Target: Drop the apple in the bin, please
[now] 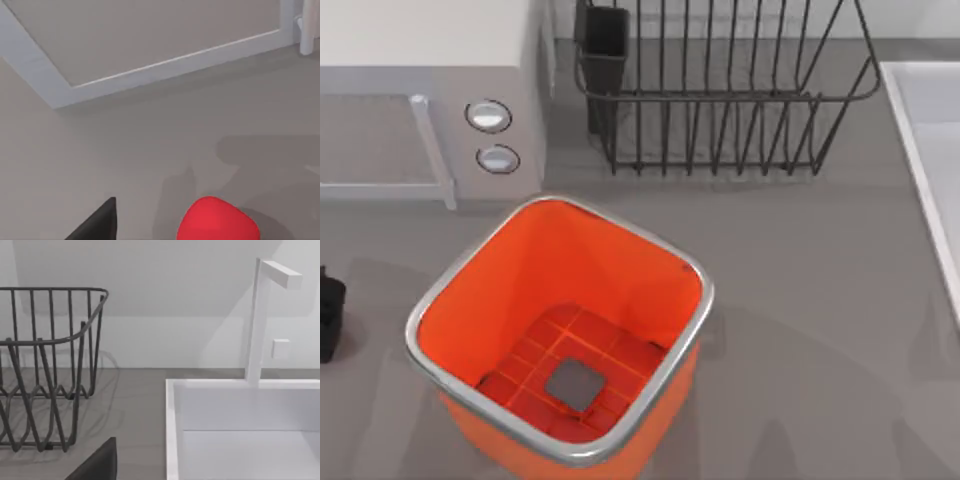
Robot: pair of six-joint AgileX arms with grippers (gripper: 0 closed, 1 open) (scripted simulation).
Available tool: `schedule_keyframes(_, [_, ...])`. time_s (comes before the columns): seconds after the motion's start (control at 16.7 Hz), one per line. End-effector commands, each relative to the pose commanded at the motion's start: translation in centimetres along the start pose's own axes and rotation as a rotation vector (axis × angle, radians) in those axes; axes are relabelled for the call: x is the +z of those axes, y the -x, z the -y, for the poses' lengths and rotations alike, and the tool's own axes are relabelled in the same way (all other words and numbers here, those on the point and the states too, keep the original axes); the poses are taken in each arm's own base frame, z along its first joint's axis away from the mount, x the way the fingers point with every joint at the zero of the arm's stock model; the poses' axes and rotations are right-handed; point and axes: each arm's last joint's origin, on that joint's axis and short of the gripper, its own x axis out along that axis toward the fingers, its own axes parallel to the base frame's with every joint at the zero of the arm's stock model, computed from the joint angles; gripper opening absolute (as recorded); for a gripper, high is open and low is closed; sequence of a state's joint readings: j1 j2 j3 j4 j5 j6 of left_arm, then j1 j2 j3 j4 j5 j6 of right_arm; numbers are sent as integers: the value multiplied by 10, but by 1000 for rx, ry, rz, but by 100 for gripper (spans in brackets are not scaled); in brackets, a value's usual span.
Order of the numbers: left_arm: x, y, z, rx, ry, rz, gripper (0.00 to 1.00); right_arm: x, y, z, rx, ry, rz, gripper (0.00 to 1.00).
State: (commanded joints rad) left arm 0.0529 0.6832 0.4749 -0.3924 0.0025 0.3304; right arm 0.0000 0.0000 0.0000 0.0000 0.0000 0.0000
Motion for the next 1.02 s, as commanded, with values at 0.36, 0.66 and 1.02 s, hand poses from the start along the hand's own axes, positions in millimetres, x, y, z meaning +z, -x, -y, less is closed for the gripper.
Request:
schedule_keyframes(0.36, [36,-68,-24,-220,-217,-496,100,0,0,0,0,0,0,100])
schedule_keyframes(0.66, [43,-127,-38,-414,-332,-749,100,0,0,0,0,0,0,100])
schedule_keyframes(1.02, [43,-155,-44,-510,-380,-840,100,0,0,0,0,0,0,100])
